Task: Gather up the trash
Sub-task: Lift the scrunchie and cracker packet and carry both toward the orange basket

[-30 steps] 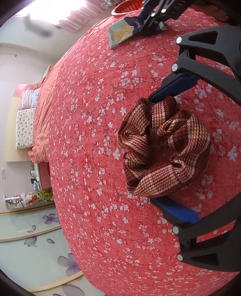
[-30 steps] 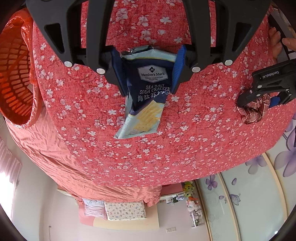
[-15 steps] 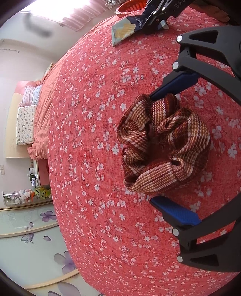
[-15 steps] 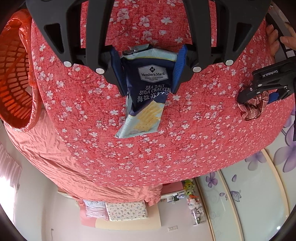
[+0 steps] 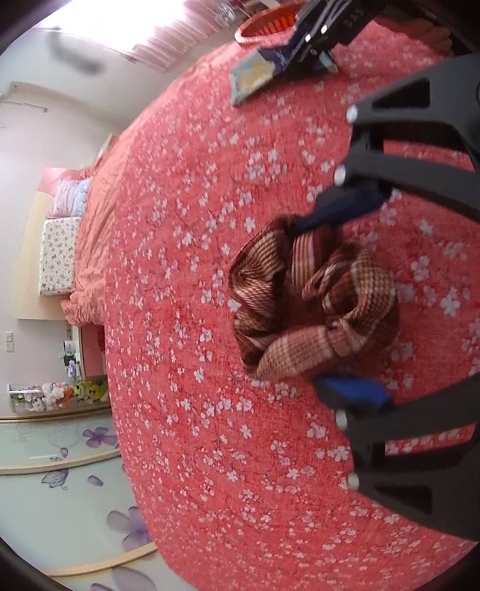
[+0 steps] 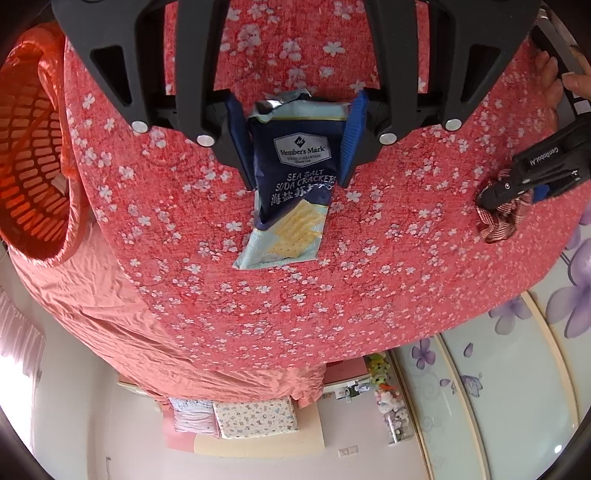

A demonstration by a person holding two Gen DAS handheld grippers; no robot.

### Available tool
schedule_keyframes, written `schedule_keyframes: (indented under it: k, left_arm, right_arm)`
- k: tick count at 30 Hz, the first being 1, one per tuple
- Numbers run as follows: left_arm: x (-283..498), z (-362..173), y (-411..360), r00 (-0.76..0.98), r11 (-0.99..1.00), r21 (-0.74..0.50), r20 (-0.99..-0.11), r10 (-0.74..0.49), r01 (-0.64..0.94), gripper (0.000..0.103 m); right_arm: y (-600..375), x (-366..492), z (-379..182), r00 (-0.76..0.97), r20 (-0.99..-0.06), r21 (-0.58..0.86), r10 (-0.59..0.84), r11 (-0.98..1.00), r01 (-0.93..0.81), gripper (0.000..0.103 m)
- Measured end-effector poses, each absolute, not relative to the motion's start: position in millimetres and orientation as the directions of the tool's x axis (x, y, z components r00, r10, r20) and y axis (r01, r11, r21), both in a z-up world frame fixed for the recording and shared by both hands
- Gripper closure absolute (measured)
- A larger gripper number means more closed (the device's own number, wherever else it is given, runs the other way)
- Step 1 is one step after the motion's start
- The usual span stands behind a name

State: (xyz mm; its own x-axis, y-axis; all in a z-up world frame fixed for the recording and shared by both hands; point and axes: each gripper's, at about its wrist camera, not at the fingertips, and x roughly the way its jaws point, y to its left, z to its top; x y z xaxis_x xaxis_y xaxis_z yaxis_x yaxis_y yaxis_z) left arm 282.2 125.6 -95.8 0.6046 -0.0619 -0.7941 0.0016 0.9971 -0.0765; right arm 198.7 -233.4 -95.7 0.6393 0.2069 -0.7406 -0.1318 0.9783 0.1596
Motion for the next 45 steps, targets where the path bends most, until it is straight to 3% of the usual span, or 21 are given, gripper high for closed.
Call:
schedule_keyframes:
  k: [5, 7, 10, 12, 14, 17, 20, 29, 45]
  left_arm:
    - [278, -93, 128, 0.61, 0.995, -0.103, -0.787, -0.087, 0.008, 0.06]
    - [275, -94, 127, 0.615, 0.994, -0.107, -0.784, -0.089, 0.007, 0.06]
    - [275, -97, 124, 0.622, 0.997, -0.078, -0.782, -0.054, -0.011, 0.049]
    - [277, -98, 120, 0.621, 0.998, -0.052, -0.784, -0.027, -0.023, 0.04]
    - [280, -99, 114, 0.616, 0.999, -0.024, -0.788, -0.005, -0.022, 0.04]
    - [282, -96, 110, 0.62, 1.0, -0.021, -0.784, -0.014, -0.004, 0.06]
    - [279, -91, 111, 0.618, 0.998, -0.06, -0.784, -0.051, 0.006, 0.068]
    - [252, -45, 95, 0.691, 0.996, -0.082, -0.718, -0.089, 0.042, 0.068]
    - [198, 40, -14, 0.764, 0.976, -0.056, -0.614, -0.199, 0.209, 0.068]
  right_arm:
    - [-240, 189, -89, 0.648, -0.734, 0.159, 0.204, 0.979, -0.128, 0.071]
    - [-238, 186, -89, 0.648, -0.737, 0.147, 0.192, 0.981, -0.124, 0.072]
    - [-235, 187, -92, 0.649, -0.74, 0.128, 0.176, 0.984, -0.12, 0.069]
    - [-231, 191, -95, 0.635, -0.758, 0.107, 0.151, 0.988, -0.107, 0.062]
    - [-230, 192, -101, 0.625, -0.767, 0.102, 0.143, 0.99, -0.101, 0.057]
    - [-227, 193, -99, 0.637, -0.759, 0.077, 0.134, 0.99, -0.117, 0.068]
    - [-236, 188, -89, 0.652, -0.738, 0.124, 0.174, 0.985, -0.123, 0.077]
    - [-260, 158, -43, 0.734, -0.648, 0.154, 0.203, 0.979, -0.135, 0.077]
    - [-318, 91, 14, 0.856, -0.492, 0.147, 0.16, 0.984, -0.1, 0.077]
